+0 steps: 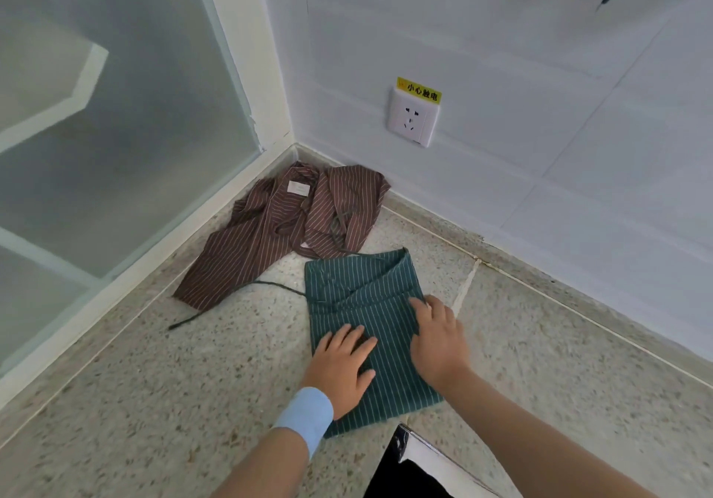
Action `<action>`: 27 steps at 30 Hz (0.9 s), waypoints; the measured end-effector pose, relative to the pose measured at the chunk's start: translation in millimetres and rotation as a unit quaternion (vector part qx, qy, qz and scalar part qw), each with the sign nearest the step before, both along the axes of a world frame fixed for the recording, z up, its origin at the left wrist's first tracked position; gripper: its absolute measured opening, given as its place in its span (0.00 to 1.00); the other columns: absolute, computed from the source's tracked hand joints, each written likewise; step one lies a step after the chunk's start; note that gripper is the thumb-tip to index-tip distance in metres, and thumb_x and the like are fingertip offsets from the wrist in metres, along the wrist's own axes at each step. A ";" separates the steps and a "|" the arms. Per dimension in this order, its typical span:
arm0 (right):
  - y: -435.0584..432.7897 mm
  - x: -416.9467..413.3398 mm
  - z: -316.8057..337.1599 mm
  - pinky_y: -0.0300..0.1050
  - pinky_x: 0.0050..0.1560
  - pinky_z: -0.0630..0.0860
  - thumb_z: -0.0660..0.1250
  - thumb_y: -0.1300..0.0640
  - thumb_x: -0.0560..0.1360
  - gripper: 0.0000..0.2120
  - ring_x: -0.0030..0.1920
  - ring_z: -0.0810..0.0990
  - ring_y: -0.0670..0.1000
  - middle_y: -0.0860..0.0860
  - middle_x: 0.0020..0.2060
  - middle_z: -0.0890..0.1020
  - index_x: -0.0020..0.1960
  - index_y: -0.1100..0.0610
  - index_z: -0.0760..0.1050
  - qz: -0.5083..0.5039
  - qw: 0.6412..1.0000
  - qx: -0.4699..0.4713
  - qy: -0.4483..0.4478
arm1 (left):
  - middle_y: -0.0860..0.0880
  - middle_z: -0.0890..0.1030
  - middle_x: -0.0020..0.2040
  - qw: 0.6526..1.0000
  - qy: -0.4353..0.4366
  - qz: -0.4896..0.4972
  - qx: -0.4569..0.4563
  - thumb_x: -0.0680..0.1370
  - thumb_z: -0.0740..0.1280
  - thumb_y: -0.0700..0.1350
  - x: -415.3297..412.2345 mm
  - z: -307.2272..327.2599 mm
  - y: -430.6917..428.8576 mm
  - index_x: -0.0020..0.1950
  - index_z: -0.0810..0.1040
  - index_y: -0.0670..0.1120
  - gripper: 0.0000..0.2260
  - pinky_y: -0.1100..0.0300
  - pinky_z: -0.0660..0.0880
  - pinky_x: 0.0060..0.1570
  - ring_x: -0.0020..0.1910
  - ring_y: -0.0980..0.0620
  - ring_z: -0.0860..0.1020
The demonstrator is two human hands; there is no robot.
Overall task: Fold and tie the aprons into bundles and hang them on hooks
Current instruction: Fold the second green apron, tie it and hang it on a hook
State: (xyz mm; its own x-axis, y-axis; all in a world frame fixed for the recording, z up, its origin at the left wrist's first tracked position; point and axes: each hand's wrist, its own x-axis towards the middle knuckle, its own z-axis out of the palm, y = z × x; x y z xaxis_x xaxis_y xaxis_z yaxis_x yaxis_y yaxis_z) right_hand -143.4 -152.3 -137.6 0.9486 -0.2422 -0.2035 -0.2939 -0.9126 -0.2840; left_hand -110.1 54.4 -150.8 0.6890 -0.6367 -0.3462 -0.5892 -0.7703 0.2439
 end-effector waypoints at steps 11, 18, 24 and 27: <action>-19.4 -30.9 -56.7 0.58 0.74 0.52 0.46 0.39 0.83 0.30 0.79 0.52 0.60 0.59 0.80 0.53 0.81 0.50 0.52 0.185 0.975 -0.114 0.047 | 0.45 0.44 0.81 0.996 -0.025 -0.009 0.083 0.81 0.38 0.65 10.8 -41.4 43.5 0.81 0.48 0.54 0.31 0.45 0.43 0.73 0.79 0.47 0.41; -7.8 -40.9 -18.0 0.55 0.66 0.71 0.58 0.37 0.75 0.27 0.65 0.71 0.56 0.53 0.68 0.71 0.70 0.50 0.67 0.294 0.953 -0.072 0.013 | 0.45 0.66 0.76 0.996 -0.089 0.013 0.017 0.75 0.70 0.54 -2.9 -16.5 21.8 0.74 0.69 0.51 0.28 0.44 0.63 0.71 0.74 0.42 0.65; -9.0 -59.1 -12.0 0.49 0.58 0.76 0.61 0.45 0.70 0.24 0.59 0.74 0.52 0.49 0.63 0.73 0.64 0.49 0.71 0.321 0.944 -0.069 0.047 | 0.54 0.69 0.59 0.999 -0.026 -0.015 -0.016 0.70 0.59 0.69 -36.5 -2.3 17.1 0.65 0.70 0.54 0.29 0.52 0.68 0.60 0.59 0.49 0.68; -6.2 -54.7 -6.4 0.49 0.49 0.79 0.59 0.50 0.75 0.17 0.53 0.79 0.52 0.49 0.57 0.80 0.60 0.51 0.77 0.298 0.951 -0.067 0.039 | 0.52 0.60 0.71 0.997 0.033 -0.049 0.044 0.64 0.65 0.70 -41.6 3.3 26.1 0.75 0.57 0.54 0.44 0.47 0.59 0.72 0.72 0.46 0.57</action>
State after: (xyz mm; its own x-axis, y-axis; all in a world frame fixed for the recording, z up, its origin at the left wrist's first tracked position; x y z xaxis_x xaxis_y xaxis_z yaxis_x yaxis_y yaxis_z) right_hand -198.0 -158.5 -144.0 0.9086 0.3060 -0.2844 0.2723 -0.9501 -0.1523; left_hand -151.7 80.5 -147.4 0.5987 -0.6650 -0.4464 -0.6472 -0.7300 0.2195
